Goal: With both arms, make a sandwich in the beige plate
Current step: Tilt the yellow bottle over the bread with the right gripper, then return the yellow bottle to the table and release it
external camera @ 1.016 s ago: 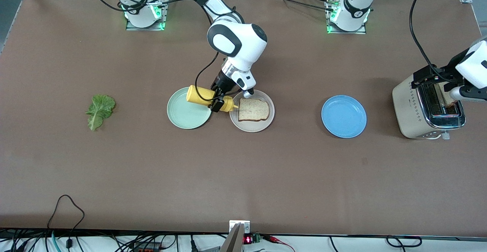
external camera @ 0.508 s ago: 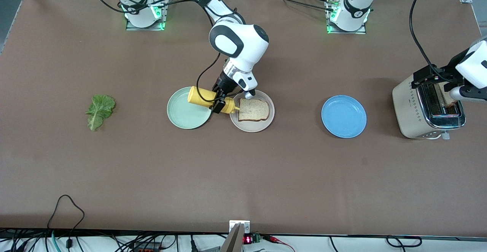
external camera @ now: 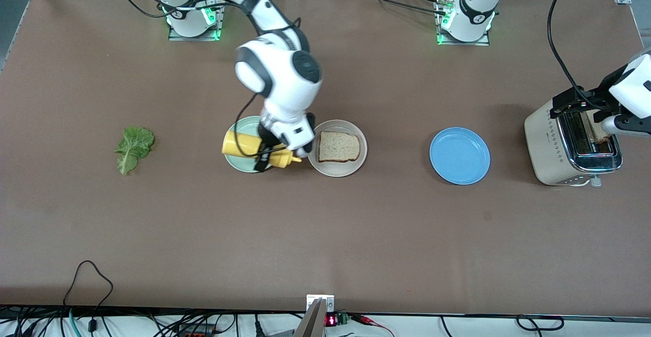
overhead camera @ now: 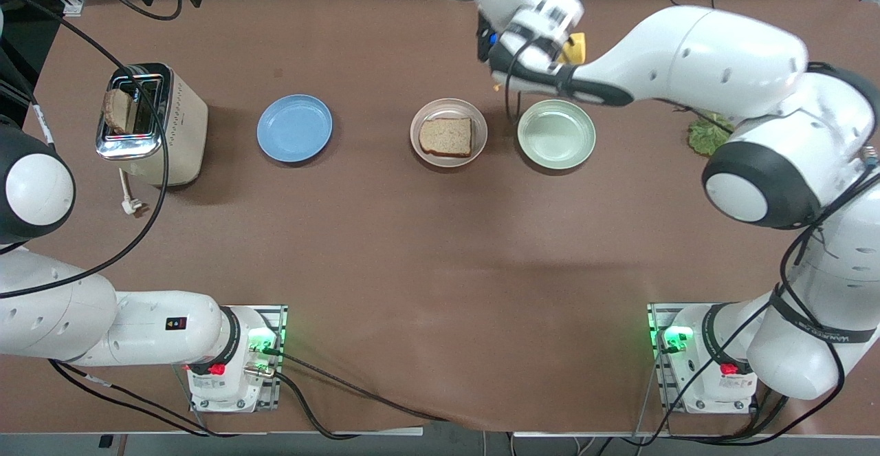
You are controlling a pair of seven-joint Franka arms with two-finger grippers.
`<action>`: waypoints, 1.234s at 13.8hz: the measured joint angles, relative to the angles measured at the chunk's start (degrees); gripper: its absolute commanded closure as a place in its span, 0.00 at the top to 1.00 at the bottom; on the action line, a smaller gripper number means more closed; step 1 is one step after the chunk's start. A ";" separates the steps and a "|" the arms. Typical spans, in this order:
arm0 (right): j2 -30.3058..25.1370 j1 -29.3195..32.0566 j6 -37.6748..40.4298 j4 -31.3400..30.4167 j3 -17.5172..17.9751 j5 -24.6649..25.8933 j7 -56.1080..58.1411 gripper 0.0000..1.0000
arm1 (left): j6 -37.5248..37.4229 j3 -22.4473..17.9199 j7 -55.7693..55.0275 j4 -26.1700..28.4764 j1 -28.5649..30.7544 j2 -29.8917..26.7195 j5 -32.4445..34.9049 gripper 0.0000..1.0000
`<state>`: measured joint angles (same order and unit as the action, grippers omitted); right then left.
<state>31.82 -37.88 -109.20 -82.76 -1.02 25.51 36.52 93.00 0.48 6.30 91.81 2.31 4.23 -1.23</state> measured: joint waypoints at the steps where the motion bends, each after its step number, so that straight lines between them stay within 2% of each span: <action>1: -1.47 1.95 0.00 0.02 0.00 -3.82 3.41 0.31 | 0.00 0.00 0.00 0.00 0.00 0.00 0.00 1.00; 4: -4.91 7.98 -0.03 0.01 -0.02 -16.73 15.38 0.31 | 0.00 0.00 0.00 -0.01 0.00 0.01 0.00 1.00; 8: -6.28 19.40 0.05 -0.97 -0.16 -37.80 35.49 0.32 | 0.00 -0.01 0.00 -0.02 0.04 0.01 0.00 1.00; 11: -6.30 27.56 0.15 -5.86 -0.23 -55.40 51.34 0.34 | 0.00 -0.01 -0.01 -0.03 0.06 0.01 0.00 1.00; 17: -6.05 38.15 0.42 -19.26 -0.26 -81.77 78.22 0.34 | 0.00 -0.01 -0.03 -0.04 0.06 0.02 -0.01 1.00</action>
<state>25.76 0.27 -108.78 -102.02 -1.27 -56.26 114.75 93.00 0.47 6.27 91.77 2.36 4.25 -1.24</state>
